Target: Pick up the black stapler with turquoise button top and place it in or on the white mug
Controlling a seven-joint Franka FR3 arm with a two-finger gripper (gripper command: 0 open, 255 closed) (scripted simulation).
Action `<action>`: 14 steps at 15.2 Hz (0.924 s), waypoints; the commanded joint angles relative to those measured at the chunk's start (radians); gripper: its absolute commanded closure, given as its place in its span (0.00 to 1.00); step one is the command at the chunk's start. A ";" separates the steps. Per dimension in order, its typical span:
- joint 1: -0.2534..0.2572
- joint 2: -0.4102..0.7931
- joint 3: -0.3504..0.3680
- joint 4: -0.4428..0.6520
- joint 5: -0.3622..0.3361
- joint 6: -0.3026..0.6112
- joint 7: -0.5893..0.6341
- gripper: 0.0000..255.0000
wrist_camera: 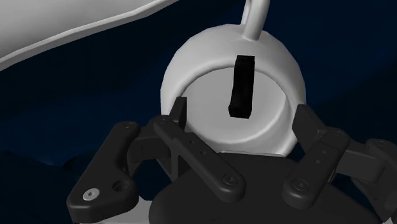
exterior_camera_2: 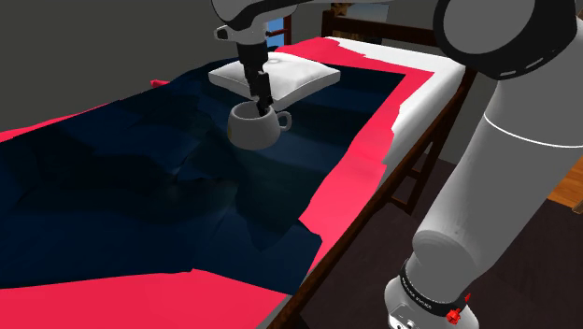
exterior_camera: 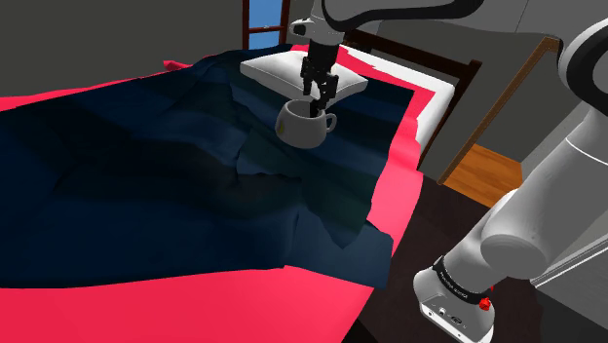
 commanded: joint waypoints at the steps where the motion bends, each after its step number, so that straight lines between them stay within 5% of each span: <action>1: 0.000 0.000 0.000 0.000 0.000 0.000 0.000 0.00; 6: 0.003 0.007 0.003 0.136 0.000 -0.129 -0.001 0.00; 14: 0.003 0.007 0.003 0.136 0.000 -0.129 -0.001 0.00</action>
